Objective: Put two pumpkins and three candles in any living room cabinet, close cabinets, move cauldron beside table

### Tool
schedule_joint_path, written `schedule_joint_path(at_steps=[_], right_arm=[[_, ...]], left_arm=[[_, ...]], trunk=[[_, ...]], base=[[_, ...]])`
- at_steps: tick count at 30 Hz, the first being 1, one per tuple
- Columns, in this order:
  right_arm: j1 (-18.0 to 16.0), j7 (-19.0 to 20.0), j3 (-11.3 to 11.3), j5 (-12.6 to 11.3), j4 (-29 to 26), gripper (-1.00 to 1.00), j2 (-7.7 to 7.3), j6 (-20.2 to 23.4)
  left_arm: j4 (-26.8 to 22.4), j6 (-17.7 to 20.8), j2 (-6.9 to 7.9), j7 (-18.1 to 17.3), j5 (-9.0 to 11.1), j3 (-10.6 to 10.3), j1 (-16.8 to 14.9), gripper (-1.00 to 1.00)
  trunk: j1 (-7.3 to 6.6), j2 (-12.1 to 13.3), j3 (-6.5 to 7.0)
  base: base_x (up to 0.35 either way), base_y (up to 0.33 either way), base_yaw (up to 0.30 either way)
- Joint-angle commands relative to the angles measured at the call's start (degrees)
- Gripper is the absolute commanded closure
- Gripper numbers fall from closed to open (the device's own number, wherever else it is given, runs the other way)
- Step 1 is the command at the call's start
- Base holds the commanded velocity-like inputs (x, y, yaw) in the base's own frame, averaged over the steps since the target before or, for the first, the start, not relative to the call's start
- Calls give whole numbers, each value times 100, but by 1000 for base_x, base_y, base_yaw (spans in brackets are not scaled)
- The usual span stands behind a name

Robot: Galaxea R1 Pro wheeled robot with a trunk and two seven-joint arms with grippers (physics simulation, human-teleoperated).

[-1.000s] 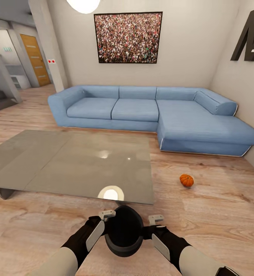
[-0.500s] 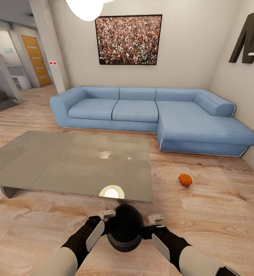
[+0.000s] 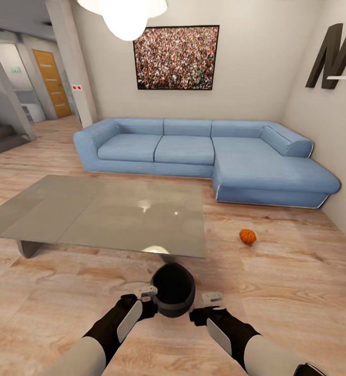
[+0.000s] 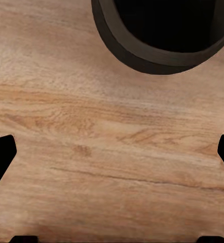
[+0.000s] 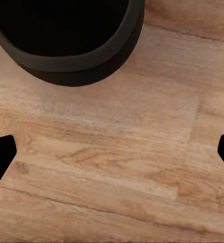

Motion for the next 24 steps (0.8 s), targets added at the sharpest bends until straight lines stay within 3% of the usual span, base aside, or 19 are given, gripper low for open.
schedule_joint_path(at_steps=[1,5,12,21,24], right_arm=[[-5,-49,48,-47,-12,-100,-4,22],[-5,-61,48,-45,-12,-100,-4,24],[-5,-71,50,-43,-12,-100,-3,24],[-5,-91,56,-43,-12,-100,5,24],[-5,-96,57,-43,-12,-100,5,24]], left_arm=[[-9,11,7,54,59,-28,-3,-100],[-30,11,25,54,61,-28,-3,-100],[-162,11,61,52,73,-20,-3,-100],[-183,11,72,52,74,-11,-3,-100],[-184,11,74,50,74,0,-3,-100]], trunk=[[-27,39,14],[-115,199,86],[-115,199,94],[-115,199,159],[-180,320,237]], base=[[-337,0,0],[-203,0,0],[-21,0,11],[-1,0,144],[-81,0,169]])
